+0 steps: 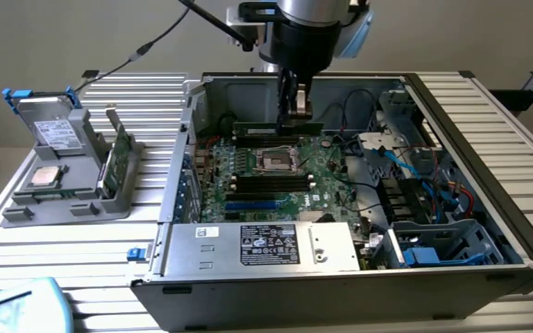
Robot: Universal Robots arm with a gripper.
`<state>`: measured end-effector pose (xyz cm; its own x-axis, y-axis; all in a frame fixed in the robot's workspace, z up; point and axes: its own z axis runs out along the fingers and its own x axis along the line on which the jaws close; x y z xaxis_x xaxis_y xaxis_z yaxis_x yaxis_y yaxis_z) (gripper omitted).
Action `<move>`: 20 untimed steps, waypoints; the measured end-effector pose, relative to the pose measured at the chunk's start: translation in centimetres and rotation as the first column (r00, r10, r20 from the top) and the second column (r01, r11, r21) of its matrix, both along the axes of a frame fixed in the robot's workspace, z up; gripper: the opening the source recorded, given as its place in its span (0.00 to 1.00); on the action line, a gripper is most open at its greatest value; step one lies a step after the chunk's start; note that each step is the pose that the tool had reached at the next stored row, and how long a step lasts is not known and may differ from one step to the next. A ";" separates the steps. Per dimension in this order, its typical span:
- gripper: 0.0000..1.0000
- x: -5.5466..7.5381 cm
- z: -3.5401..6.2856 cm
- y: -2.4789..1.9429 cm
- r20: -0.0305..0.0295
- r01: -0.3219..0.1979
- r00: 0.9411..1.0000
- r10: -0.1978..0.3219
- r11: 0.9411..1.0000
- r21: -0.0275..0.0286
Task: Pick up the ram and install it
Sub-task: 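Insert the ram into the slot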
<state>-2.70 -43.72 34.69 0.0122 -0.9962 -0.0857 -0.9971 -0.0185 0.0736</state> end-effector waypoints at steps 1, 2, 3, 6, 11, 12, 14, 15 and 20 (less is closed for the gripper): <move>0.14 0.0 -0.17 0.00 0.000 0.000 1.000 0.000 1.000 0.000; 0.14 0.1 -0.37 0.00 0.000 0.000 1.000 0.000 1.000 0.000; 0.14 0.1 -0.55 0.00 0.000 0.000 1.000 0.000 1.000 0.000; 0.14 0.2 -1.09 0.00 0.000 0.000 1.000 0.000 1.000 0.000; 0.14 0.4 -2.01 0.00 0.000 -0.003 1.000 0.003 1.000 -0.001; 0.14 0.4 -2.17 0.00 0.000 -0.004 1.000 0.004 1.000 -0.002; 0.14 0.5 -2.53 0.00 0.000 -0.007 1.000 0.007 1.000 -0.003; 0.14 0.5 -2.69 0.00 0.000 -0.008 1.000 0.008 1.000 -0.004; 0.14 0.6 -3.34 0.00 -0.001 -0.016 1.000 0.016 1.000 -0.016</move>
<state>-2.09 -43.72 31.35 0.0285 -0.9971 -0.0700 -0.9967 -0.0337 0.0744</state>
